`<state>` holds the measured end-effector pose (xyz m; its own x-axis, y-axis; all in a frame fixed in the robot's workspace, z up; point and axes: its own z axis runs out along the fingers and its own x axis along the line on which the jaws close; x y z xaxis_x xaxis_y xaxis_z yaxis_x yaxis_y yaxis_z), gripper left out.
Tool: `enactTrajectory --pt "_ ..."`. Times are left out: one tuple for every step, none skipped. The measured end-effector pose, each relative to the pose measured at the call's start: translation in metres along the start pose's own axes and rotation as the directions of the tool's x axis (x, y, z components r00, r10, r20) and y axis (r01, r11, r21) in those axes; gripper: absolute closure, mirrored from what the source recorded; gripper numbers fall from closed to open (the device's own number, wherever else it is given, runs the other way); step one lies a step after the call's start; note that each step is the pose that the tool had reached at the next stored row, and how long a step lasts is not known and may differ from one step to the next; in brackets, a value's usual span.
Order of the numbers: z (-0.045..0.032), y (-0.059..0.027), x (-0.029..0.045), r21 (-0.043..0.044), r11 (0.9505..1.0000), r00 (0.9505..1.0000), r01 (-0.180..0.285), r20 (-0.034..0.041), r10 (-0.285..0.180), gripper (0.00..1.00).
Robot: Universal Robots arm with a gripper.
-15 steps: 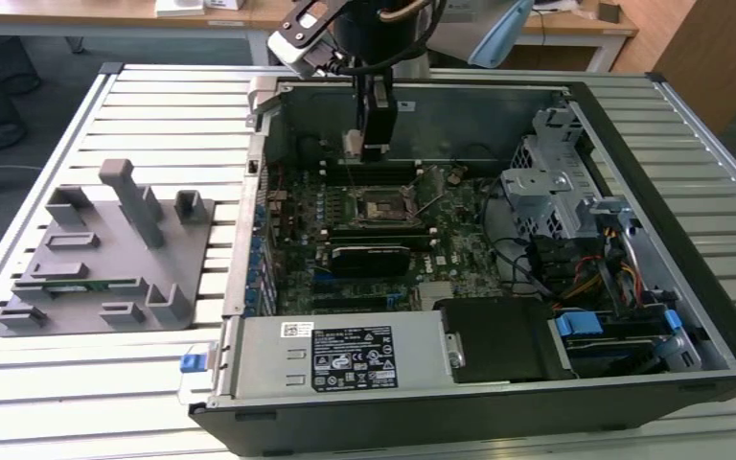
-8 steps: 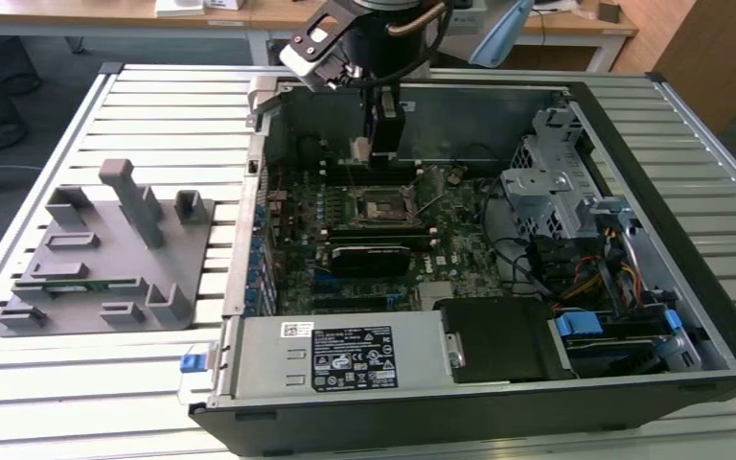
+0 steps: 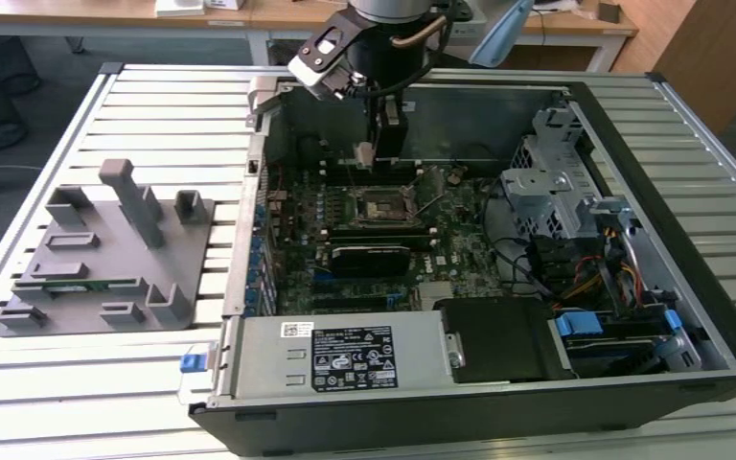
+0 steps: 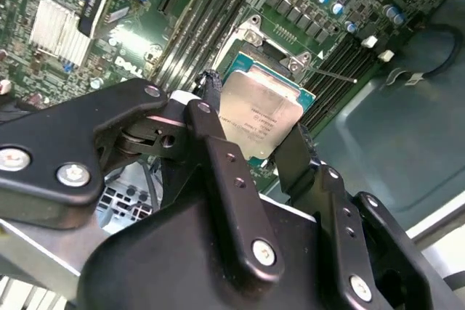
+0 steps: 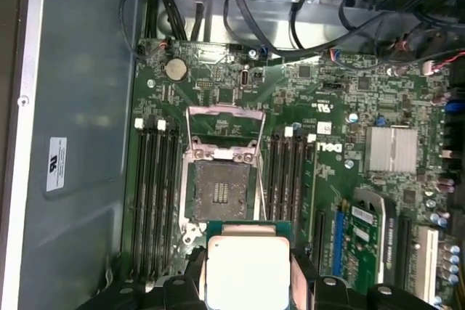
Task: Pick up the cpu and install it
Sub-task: 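Place the cpu into insertion slot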
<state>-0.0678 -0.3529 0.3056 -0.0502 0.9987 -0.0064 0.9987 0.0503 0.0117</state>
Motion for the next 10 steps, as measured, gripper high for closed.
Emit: enactTrajectory --pt "0.0019 0.0003 0.0005 -0.0002 1.0000 1.0000 0.000 -0.0002 0.000 0.46" --pt "0.0037 0.0007 0.0007 -0.0002 1.0000 1.0000 0.000 -0.0002 0.000 0.46" --pt "0.0054 0.0008 0.0007 -0.0001 1.0000 1.0000 0.000 -0.0001 0.000 0.46" --pt "0.0072 0.0009 0.0008 -0.0001 1.0000 1.0000 0.000 0.0000 0.000 0.46" --pt "0.0090 0.0011 0.0009 0.0000 1.0000 1.0000 0.000 0.0000 0.000 0.46" --pt "0.0108 0.0015 0.0010 -0.0001 1.0000 1.0000 0.000 -0.0001 0.000 0.46" --pt "0.0127 0.0018 0.0011 -0.0001 1.0000 1.0000 0.000 -0.0001 0.000 0.46" --pt "0.0145 0.0024 0.0011 -0.0001 1.0000 1.0000 0.000 -0.0001 0.000 0.46" --pt "0.0159 0.0039 0.0011 -0.0001 1.0000 1.0000 0.000 -0.0002 0.000 0.46" --pt "0.0166 0.0051 0.0011 0.0000 1.0000 1.0000 0.000 -0.0004 0.000 0.46"
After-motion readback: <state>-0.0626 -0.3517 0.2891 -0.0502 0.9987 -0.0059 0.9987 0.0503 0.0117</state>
